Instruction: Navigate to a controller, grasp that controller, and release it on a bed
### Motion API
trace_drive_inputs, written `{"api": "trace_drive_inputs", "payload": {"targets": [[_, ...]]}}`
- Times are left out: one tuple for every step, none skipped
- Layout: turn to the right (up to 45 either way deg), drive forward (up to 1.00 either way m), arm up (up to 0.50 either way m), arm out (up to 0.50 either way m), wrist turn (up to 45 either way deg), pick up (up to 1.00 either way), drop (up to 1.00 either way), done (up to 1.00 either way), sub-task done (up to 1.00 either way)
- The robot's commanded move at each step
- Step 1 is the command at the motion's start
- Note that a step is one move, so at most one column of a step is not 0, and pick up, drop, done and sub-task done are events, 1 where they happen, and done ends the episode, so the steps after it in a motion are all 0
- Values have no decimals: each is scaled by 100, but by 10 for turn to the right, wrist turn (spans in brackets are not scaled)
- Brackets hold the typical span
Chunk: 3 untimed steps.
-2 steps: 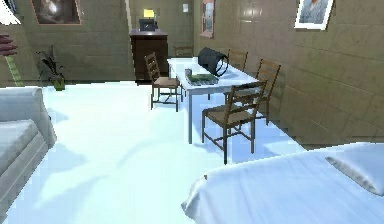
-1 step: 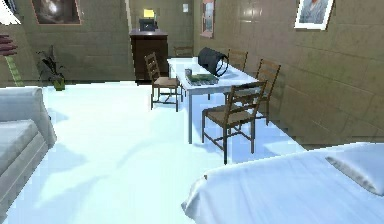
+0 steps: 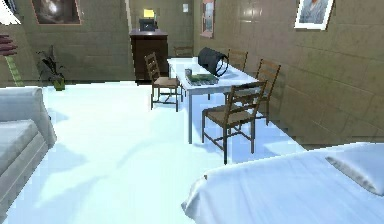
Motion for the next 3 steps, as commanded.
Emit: {"api": "trace_drive_inputs", "payload": {"targets": [[0,0,-26,0,0,0,0,0,0],[0,0,-32,0,0,0,0,0,0],[0,0,0,0,0,0,100,0,0]]}}
